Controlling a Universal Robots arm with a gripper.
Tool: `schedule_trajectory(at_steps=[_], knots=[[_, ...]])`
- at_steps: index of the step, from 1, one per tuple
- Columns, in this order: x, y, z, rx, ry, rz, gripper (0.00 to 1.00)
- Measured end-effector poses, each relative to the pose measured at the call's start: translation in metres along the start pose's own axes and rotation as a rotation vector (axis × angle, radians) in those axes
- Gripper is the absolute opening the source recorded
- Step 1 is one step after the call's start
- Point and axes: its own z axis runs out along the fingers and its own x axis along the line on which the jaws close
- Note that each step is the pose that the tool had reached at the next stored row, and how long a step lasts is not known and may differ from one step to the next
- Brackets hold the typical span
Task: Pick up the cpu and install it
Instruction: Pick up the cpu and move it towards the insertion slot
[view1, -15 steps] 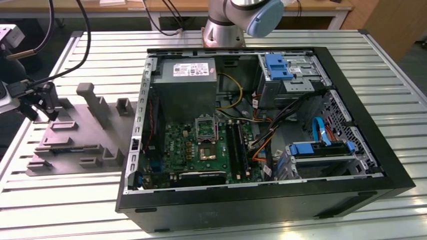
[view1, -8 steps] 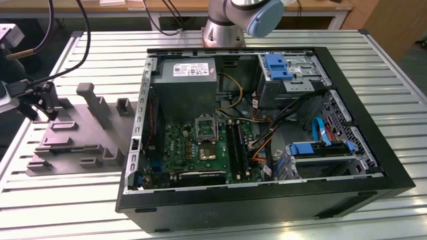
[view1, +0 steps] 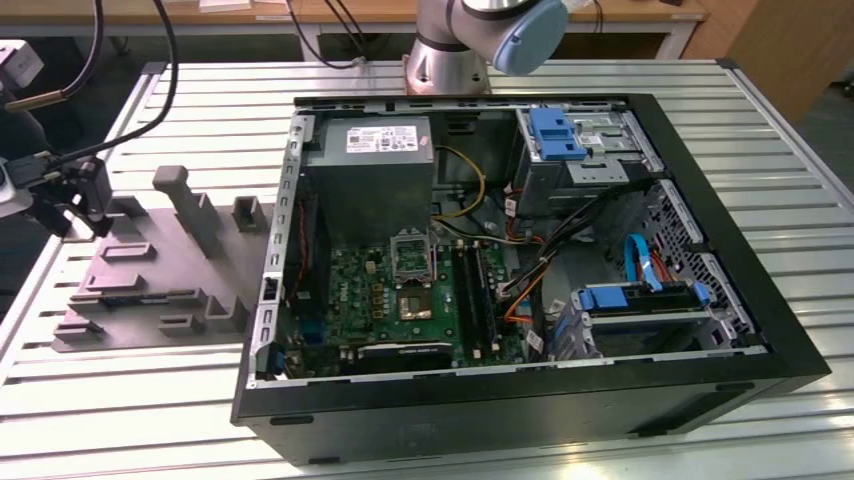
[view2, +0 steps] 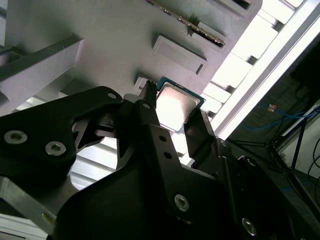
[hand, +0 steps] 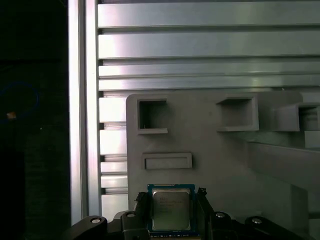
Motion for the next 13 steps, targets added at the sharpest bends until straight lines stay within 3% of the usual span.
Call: schedule_trajectory(at_steps=[13], knots=[[-0.0002, 0.0005, -0.0116, 0.0000, 0.0000, 0.000, 0.47]])
